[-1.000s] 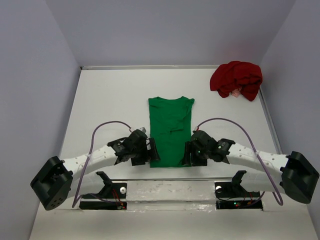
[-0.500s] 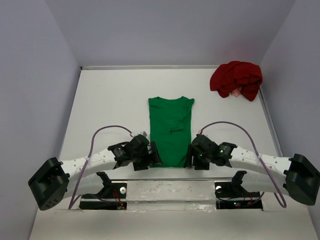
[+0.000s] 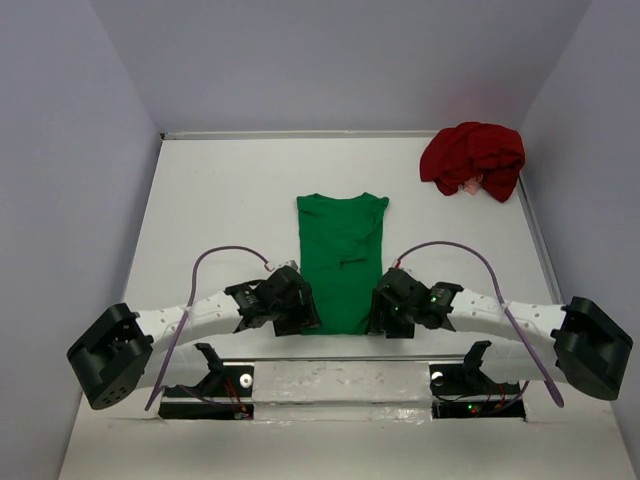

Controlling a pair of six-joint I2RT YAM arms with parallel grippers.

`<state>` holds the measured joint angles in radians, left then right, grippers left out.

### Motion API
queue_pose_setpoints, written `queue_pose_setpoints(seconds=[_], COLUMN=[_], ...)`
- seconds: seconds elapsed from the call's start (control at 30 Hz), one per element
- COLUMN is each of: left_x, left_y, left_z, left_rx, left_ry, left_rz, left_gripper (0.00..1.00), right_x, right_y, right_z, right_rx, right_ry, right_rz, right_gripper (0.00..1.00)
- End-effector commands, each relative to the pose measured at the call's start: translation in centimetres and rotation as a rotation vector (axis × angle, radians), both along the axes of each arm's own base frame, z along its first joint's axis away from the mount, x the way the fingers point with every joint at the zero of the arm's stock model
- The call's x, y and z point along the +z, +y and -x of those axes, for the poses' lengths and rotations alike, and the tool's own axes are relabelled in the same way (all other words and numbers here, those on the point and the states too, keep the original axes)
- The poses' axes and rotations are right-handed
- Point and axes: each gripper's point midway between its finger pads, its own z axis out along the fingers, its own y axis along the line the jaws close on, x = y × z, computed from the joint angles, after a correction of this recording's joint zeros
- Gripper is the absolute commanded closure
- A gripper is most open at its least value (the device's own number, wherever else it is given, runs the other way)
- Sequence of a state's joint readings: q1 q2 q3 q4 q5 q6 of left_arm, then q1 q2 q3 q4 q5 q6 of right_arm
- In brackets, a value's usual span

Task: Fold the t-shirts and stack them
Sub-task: Fold the tshirt

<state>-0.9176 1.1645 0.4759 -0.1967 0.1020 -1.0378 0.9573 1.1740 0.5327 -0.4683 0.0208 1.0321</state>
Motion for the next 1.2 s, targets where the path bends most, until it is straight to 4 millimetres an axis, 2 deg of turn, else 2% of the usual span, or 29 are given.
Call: queue_pose_setpoints(seconds=[0.0, 0.1, 0.17, 0.23, 0.27, 0.3, 0.33, 0.4, 0.6, 0.63, 0.93, 1.17], left_x=[-1.4, -1.4, -1.4, -1.5, -1.6, -1.6, -1.7, -1.7, -1.5, -1.5, -0.9, -0.7], left_y=[1.6, 1.6, 1.6, 1.6, 1.7, 1.7, 1.7, 1.6, 1.3, 1.3, 1.7, 1.8], left_z=[0.4, 0.4, 0.4, 0.5, 0.5, 0.6, 0.6, 0.6, 0.3, 0.3, 0.4, 0.5], left_rx=[-0.004, -0.003, -0.004, -0.005, -0.005, -0.004, -0.006, -0.006, -0.022, -0.024, -0.014, -0.009], left_ry=[0.010, 0.009, 0.009, 0.010, 0.012, 0.013, 0.015, 0.015, 0.006, 0.007, -0.007, -0.011], left_rz=[-0.089, -0.089, -0.090, -0.090, -0.088, -0.088, -0.088, -0.084, -0.091, -0.093, -0.082, -0.069], left_gripper=[0.32, 0.42, 0.50, 0.54, 0.58, 0.61, 0.62, 0.70, 0.99, 1.00, 1.00, 1.00], right_x=[-0.4, -0.9, -1.1, -1.2, -1.2, -1.3, -1.3, -1.3, -1.3, -1.3, -1.1, -0.7], right_y=[0.5, 0.7, 0.9, 0.9, 0.9, 0.9, 0.9, 0.9, 0.6, 0.6, -1.3, -1.8], right_z=[-1.2, -1.5, -1.6, -1.5, -1.5, -1.5, -1.5, -1.4, -1.4, -1.5, -0.9, -0.6], right_rx=[-0.004, -0.002, -0.003, -0.006, -0.008, -0.012, -0.016, -0.018, -0.029, -0.035, -0.081, -0.094], right_ry=[-0.042, -0.038, -0.032, -0.030, -0.028, -0.027, -0.025, -0.021, -0.020, -0.019, -0.030, -0.039], right_rz=[0.033, 0.049, 0.051, 0.052, 0.049, 0.048, 0.047, 0.048, 0.061, 0.064, 0.079, 0.087], right_gripper=[0.36, 0.40, 0.50, 0.58, 0.65, 0.85, 0.93, 1.00, 1.00, 1.00, 1.00, 1.00])
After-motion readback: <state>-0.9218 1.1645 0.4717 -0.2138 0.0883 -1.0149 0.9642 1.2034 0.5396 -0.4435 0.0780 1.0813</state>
